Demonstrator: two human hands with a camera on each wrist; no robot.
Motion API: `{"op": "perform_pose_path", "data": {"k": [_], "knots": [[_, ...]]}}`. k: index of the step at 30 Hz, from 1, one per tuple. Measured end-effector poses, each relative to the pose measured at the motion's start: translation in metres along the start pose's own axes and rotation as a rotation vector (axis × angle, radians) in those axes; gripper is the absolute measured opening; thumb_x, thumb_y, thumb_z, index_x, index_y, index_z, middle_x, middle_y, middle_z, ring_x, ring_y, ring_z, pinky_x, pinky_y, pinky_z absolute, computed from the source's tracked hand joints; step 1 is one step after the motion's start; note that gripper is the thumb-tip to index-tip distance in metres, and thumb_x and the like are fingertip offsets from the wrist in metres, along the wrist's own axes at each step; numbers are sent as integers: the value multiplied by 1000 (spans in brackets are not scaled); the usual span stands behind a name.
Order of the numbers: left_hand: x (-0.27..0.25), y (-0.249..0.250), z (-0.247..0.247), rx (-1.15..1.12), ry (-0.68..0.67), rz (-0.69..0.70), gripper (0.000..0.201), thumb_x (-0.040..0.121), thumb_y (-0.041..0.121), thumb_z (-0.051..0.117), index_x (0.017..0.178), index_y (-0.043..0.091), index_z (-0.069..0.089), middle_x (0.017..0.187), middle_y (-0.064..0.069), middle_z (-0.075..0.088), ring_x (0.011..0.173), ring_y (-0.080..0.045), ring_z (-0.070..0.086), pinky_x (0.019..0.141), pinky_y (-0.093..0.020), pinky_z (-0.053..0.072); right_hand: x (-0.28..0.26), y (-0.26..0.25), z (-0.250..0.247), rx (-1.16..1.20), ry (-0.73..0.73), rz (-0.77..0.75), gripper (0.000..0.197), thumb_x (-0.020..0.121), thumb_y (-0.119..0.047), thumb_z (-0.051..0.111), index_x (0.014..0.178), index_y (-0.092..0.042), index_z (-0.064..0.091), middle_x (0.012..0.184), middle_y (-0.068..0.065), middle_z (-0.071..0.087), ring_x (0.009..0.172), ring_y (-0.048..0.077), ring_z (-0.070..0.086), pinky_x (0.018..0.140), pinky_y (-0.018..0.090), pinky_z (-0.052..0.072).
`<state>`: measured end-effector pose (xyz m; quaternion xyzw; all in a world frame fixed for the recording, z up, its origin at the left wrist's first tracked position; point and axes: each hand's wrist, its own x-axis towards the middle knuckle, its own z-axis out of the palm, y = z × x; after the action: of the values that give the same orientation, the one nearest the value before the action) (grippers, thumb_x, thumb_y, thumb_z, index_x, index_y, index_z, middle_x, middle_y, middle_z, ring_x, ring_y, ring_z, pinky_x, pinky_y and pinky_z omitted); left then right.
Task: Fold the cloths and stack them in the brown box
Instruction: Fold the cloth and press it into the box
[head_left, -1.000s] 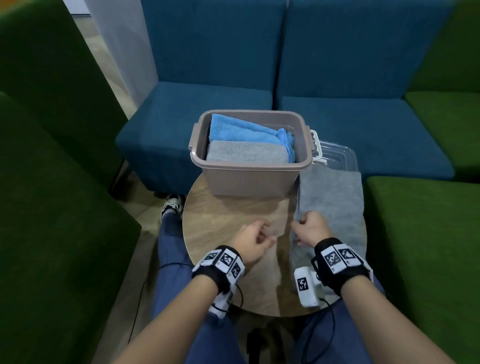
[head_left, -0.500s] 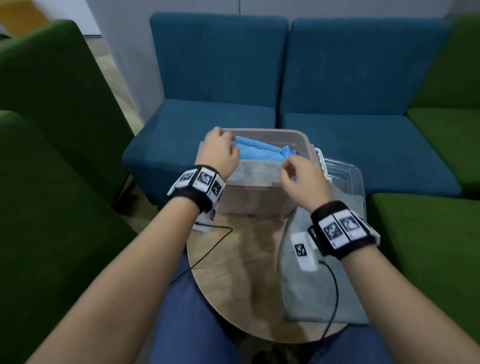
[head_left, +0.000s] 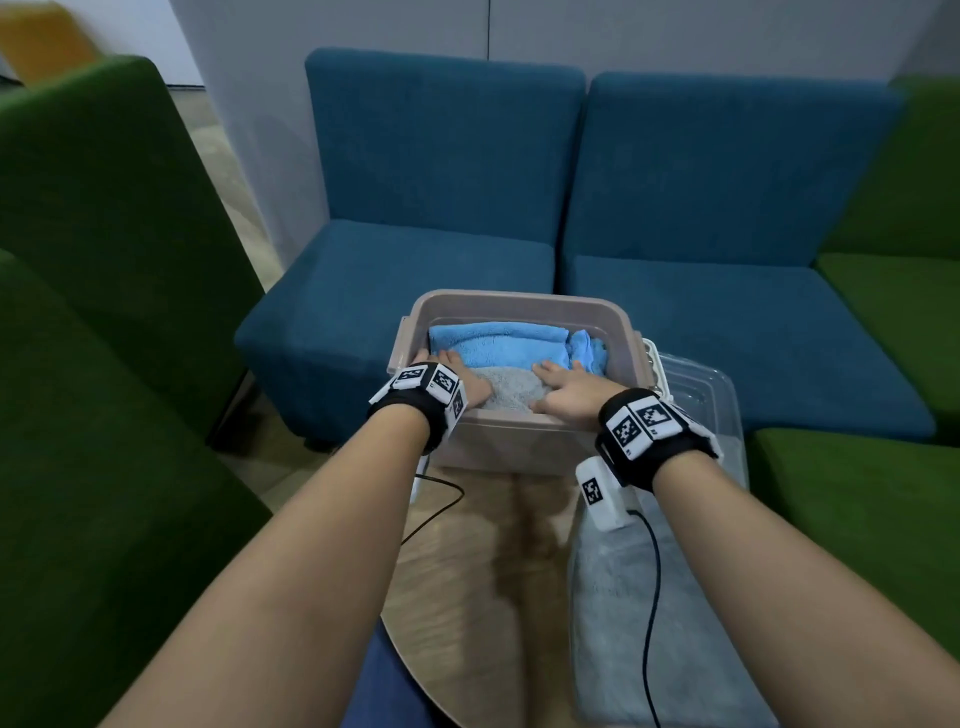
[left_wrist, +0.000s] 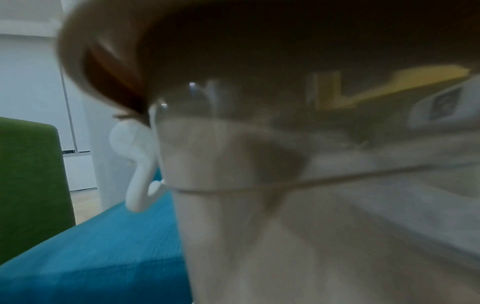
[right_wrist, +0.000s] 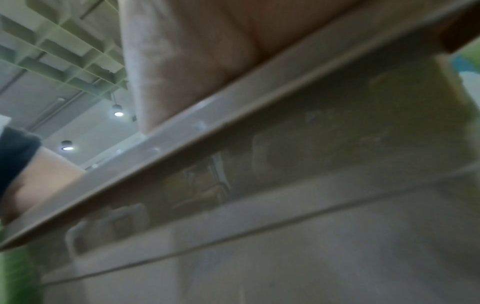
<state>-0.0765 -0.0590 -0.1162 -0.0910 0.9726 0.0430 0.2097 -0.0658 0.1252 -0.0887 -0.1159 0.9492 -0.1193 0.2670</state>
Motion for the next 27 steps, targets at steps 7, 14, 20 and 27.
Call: {"op": "perform_pose_path", "data": {"k": [7, 14, 20, 27], "knots": [[-8, 5, -1, -41, 33, 10, 84, 92, 54, 32, 153, 3, 6, 160, -16, 12, 147, -30, 16, 119, -37, 10, -9, -2, 4, 102, 322, 12, 62, 82, -47, 60, 140, -35, 40, 151, 0, 25, 139, 24, 32, 112, 43, 23], [-21, 2, -7, -182, 183, 146, 91, 89, 49, 50, 154, 12, -2, 162, -13, -4, 149, -25, 3, 119, -38, 10, -12, -4, 3, 179, 288, 116, 67, 87, -50, 56, 146, -26, 37, 148, 9, 44, 133, 33, 42, 108, 40, 33], [-26, 1, -7, -174, 170, 158, 90, 89, 55, 47, 155, 19, -3, 162, -10, -8, 149, -24, -2, 119, -41, 8, -23, -4, 10, 336, 678, 79, 52, 81, -35, 63, 131, -20, 61, 126, 11, 64, 114, 31, 60, 97, 34, 48], [-26, 3, -11, -103, 102, 145, 87, 93, 59, 38, 154, 9, 2, 162, -11, 1, 149, -25, 5, 120, -41, 12, -12, -2, 11, 217, 492, 168, 48, 87, -37, 55, 129, -14, 52, 135, 11, 48, 118, 34, 53, 99, 41, 45]]}}
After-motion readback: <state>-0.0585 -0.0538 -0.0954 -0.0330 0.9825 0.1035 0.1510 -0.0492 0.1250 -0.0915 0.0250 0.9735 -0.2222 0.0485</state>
